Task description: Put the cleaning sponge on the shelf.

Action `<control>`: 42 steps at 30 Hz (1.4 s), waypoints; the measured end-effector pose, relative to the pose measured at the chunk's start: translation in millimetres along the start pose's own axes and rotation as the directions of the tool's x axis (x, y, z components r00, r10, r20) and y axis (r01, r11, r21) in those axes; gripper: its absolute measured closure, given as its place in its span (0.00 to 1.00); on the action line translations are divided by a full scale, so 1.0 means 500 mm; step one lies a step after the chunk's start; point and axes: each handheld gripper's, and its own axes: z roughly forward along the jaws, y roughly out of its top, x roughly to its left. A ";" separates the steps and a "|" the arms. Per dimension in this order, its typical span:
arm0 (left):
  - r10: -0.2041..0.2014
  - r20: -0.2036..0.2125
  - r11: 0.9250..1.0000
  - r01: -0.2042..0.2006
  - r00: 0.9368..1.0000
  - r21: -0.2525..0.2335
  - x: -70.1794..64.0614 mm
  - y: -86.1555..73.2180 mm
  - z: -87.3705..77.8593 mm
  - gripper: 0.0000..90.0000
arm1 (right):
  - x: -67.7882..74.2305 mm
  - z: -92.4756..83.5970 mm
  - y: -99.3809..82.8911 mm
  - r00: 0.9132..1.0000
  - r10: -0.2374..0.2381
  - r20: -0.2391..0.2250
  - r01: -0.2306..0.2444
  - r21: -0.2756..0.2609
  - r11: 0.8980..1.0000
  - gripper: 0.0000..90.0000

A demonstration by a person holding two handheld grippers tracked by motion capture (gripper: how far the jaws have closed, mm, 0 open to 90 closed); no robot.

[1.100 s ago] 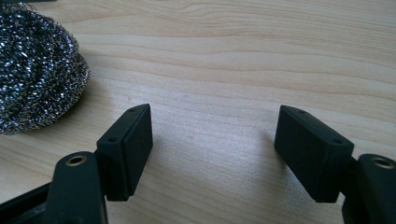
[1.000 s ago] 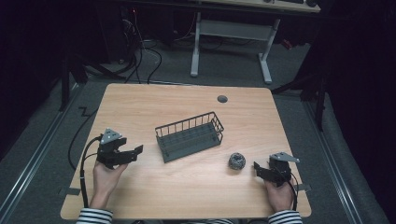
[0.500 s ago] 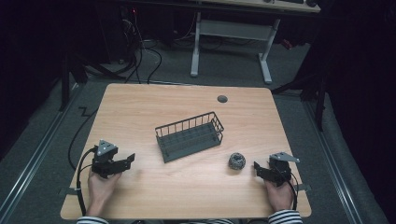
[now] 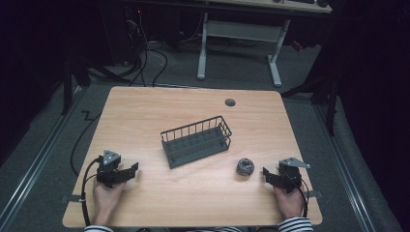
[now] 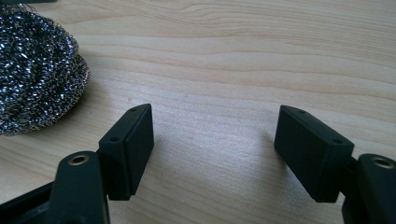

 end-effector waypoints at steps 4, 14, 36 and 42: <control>0.007 -0.012 1.000 -0.007 1.000 0.004 -0.002 -0.001 0.005 0.29 | 0.000 0.000 0.000 1.000 0.001 -0.001 -0.001 0.001 1.000 0.32; 0.008 -0.032 1.000 -0.007 0.999 0.027 -0.004 -0.001 0.016 0.29 | -0.001 -0.001 0.000 1.000 -0.004 -0.005 0.004 0.003 1.000 0.32; 0.025 -0.063 0.999 -0.022 0.998 0.039 -0.010 -0.001 0.019 0.28 | 0.034 -0.037 -0.010 0.992 -0.075 -0.102 0.076 0.005 0.997 0.26; 0.024 -0.064 0.999 -0.022 0.998 0.039 -0.011 -0.001 0.019 0.28 | 0.057 -0.050 -0.010 0.984 -0.113 -0.137 0.114 -0.001 0.993 0.25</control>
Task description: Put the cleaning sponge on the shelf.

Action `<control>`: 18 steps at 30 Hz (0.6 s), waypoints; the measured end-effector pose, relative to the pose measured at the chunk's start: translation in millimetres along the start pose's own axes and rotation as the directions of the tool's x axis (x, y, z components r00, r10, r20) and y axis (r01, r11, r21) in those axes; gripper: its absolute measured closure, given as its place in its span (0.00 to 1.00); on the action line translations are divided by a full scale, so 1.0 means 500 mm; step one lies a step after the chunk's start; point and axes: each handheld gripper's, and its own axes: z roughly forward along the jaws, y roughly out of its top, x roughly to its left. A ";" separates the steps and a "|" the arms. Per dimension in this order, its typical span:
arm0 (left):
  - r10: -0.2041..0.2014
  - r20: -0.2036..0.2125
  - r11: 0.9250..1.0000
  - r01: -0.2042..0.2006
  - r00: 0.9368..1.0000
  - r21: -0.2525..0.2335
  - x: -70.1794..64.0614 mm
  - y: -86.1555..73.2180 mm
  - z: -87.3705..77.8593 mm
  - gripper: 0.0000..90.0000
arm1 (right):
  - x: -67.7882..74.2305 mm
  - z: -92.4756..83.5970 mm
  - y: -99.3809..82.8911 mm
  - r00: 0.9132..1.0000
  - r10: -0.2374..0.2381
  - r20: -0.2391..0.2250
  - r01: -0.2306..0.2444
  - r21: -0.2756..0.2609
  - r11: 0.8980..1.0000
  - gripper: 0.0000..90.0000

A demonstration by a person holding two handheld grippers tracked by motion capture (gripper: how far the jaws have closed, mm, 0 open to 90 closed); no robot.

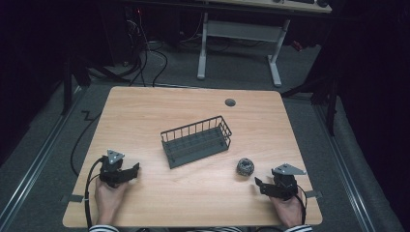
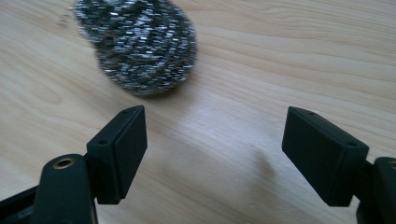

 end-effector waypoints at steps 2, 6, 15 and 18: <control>0.000 0.000 1.000 0.000 1.000 0.000 0.000 0.000 0.000 0.28 | 0.006 -0.001 0.001 1.000 -0.001 -0.007 0.001 0.001 1.000 0.25; 0.000 0.000 1.000 0.000 1.000 0.000 0.000 0.000 0.000 0.28 | 0.029 -0.005 0.008 0.999 -0.041 -0.027 0.040 -0.009 0.999 0.25; 0.000 0.000 1.000 0.000 1.000 0.000 0.000 0.000 0.000 0.28 | 0.057 0.002 0.030 0.996 -0.072 -0.055 0.071 -0.007 0.997 0.23; 0.000 0.001 1.000 0.000 1.000 0.000 0.000 0.000 0.000 0.27 | 0.065 0.010 0.044 0.994 -0.086 -0.065 0.085 -0.013 0.996 0.23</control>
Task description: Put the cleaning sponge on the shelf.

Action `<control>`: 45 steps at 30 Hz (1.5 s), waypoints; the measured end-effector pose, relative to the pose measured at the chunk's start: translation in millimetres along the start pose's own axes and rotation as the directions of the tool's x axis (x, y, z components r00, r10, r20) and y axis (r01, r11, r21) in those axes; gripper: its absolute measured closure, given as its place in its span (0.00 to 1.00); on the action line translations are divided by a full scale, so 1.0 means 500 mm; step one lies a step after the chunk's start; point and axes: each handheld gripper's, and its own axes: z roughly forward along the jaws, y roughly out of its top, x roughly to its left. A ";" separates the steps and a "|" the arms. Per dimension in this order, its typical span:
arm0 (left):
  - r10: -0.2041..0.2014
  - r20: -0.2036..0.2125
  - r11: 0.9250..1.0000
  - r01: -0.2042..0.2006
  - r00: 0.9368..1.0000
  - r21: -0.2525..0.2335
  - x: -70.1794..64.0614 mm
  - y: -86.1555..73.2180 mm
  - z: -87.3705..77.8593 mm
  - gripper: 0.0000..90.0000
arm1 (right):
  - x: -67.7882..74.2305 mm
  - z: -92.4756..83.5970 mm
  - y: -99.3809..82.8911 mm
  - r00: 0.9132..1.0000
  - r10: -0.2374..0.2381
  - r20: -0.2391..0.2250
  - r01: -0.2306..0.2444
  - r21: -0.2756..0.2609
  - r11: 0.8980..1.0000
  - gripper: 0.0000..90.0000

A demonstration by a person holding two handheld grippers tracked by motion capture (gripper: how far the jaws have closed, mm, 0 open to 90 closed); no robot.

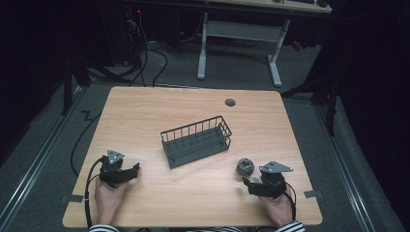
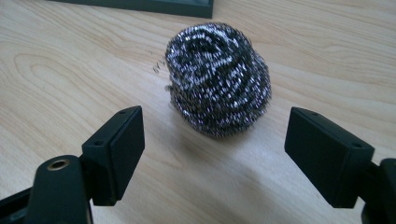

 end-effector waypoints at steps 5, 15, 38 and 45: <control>0.000 0.000 1.000 0.000 1.000 0.000 0.000 0.000 0.000 0.27 | 0.002 0.016 0.013 1.000 -0.003 0.006 0.003 0.019 1.000 0.22; -0.002 0.001 1.000 0.002 1.000 -0.001 0.001 0.000 0.000 0.27 | -0.008 0.044 0.029 1.000 0.016 0.017 -0.016 0.041 0.999 0.22; -0.003 0.004 1.000 0.003 1.000 -0.001 0.001 0.000 0.000 0.27 | -0.004 0.071 0.041 0.999 0.035 -0.004 -0.034 0.048 0.998 0.39; -0.003 0.003 1.000 0.003 1.000 -0.001 0.001 0.000 0.000 0.27 | -0.008 0.052 0.043 0.999 0.040 -0.031 -0.040 0.014 0.999 0.40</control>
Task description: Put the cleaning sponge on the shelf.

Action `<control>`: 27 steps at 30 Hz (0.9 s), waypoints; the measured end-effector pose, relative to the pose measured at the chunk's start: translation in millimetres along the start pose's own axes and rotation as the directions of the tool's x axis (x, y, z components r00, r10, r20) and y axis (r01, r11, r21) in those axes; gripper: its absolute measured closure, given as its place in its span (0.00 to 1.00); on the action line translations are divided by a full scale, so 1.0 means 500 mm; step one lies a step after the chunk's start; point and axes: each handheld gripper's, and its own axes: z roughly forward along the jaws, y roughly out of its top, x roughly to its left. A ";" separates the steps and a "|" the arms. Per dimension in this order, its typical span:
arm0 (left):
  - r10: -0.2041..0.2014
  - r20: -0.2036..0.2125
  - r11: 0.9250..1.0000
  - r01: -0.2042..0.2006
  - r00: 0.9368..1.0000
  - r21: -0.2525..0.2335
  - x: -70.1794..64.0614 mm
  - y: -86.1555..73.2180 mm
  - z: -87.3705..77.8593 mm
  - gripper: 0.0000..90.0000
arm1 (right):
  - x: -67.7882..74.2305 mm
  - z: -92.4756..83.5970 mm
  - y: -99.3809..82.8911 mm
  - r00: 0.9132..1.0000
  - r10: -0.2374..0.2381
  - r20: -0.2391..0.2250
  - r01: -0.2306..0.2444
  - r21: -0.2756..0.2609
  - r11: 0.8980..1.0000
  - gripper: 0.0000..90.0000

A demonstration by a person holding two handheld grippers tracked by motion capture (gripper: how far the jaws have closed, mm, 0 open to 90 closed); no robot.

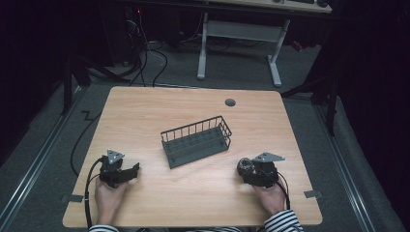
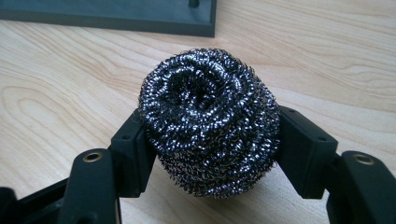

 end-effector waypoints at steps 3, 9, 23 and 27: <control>0.000 0.000 1.000 0.000 1.000 0.000 0.000 0.000 0.000 0.27 | 0.001 -0.009 0.001 1.000 0.005 -0.012 -0.005 -0.008 1.000 0.40; 0.000 0.000 1.000 0.000 1.000 0.000 0.000 0.000 0.000 0.27 | 0.004 -0.026 0.013 0.999 -0.018 -0.036 0.017 -0.021 1.000 0.40; 0.001 -0.001 1.000 -0.001 1.000 0.000 0.000 0.000 0.000 0.27 | 0.010 -0.051 0.068 0.993 -0.042 -0.110 0.035 -0.056 0.998 0.40; 0.003 -0.003 1.000 -0.003 1.000 0.001 -0.001 0.000 0.000 0.27 | 0.012 -0.056 0.089 0.991 -0.054 -0.126 0.046 -0.066 0.997 0.40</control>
